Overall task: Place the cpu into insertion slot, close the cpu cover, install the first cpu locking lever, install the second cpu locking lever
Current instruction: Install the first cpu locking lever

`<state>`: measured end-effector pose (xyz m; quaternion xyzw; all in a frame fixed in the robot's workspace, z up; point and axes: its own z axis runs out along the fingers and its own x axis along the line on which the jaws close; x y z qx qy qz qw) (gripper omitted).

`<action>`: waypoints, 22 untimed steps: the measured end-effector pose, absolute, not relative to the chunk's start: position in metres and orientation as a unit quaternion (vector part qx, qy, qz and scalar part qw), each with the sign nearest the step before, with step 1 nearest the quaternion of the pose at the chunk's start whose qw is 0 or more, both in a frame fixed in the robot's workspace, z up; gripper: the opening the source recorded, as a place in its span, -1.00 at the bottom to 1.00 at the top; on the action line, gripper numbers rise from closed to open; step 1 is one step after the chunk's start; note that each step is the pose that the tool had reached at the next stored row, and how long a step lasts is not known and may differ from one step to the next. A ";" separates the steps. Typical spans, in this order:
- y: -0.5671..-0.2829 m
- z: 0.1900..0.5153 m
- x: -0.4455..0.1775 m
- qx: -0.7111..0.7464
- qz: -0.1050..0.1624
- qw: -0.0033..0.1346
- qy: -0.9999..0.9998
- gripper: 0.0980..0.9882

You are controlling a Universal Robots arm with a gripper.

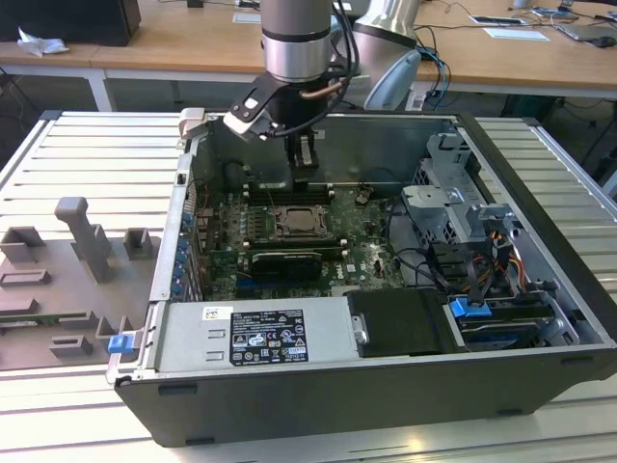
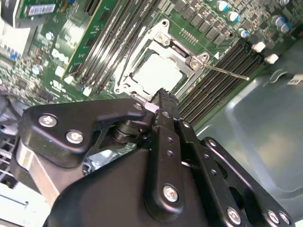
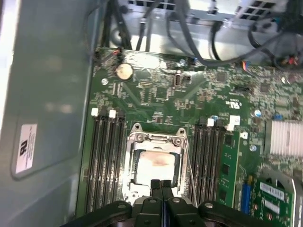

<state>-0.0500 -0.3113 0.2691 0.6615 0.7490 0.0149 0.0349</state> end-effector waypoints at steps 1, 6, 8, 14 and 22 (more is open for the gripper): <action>-0.311 0.269 -0.050 0.657 0.015 0.035 0.753 -0.98; -0.311 0.269 -0.050 0.639 0.016 0.034 0.769 -0.98; -0.311 0.269 -0.050 0.624 0.017 0.034 0.780 -0.98; -0.311 0.269 -0.050 0.580 0.018 0.033 0.814 -0.98; -0.311 0.269 -0.050 0.538 0.020 0.032 0.842 -0.98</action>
